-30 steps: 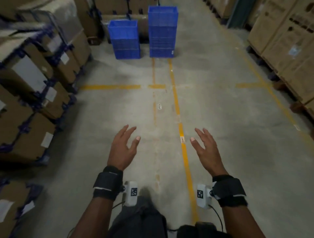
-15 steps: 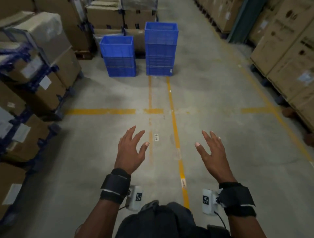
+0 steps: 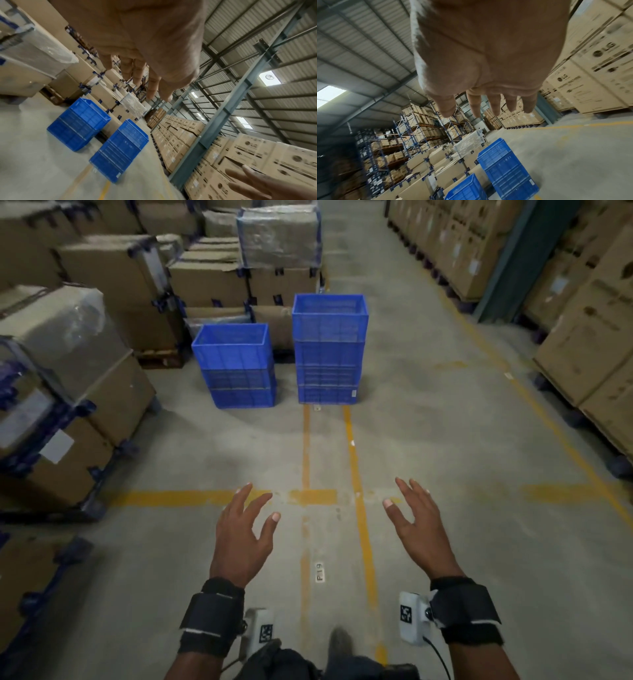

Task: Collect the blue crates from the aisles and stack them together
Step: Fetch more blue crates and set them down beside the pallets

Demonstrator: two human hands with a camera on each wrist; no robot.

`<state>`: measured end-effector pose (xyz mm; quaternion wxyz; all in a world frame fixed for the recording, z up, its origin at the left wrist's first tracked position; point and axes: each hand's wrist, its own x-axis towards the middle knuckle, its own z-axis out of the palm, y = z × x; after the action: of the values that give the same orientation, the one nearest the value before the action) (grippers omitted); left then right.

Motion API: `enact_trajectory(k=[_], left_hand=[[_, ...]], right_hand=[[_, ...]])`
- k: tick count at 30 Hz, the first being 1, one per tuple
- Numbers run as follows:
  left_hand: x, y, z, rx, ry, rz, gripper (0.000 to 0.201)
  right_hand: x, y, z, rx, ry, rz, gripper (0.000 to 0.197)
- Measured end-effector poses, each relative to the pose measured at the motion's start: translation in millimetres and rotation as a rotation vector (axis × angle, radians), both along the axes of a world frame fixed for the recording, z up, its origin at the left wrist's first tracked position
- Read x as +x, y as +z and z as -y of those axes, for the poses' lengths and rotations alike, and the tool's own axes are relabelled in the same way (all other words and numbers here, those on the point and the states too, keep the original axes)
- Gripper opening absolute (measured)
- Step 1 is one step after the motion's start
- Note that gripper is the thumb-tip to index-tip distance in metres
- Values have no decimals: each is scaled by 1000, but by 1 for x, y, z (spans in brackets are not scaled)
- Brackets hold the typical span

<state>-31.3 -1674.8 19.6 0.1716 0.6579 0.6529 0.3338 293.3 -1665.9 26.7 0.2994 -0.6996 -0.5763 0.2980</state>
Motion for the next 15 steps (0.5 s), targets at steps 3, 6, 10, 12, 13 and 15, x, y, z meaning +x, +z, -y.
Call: enact_trajectory(k=[3,6,10,12,13,15], left_hand=[[-12,6,-79,35,70,19,46],[-26,3,-161,52,108,38,45],[-39,-19,-284,30,117,30,45],[-46,-26,-354,18,88,25,45],[-48,-27,-384,-3,73,22,46],[-51,-23,-455,-28,41,11,48]], right_hand=[[-10,16,-94,-8,63,-1,59],[-23,22,-187,11,132,15,59],[-35,3,-317,20,129,41,58],[-42,-6,-381,19,103,44,58],[-44,-7,-404,2,93,55,58],[-48,-5,-459,-31,73,63,59]])
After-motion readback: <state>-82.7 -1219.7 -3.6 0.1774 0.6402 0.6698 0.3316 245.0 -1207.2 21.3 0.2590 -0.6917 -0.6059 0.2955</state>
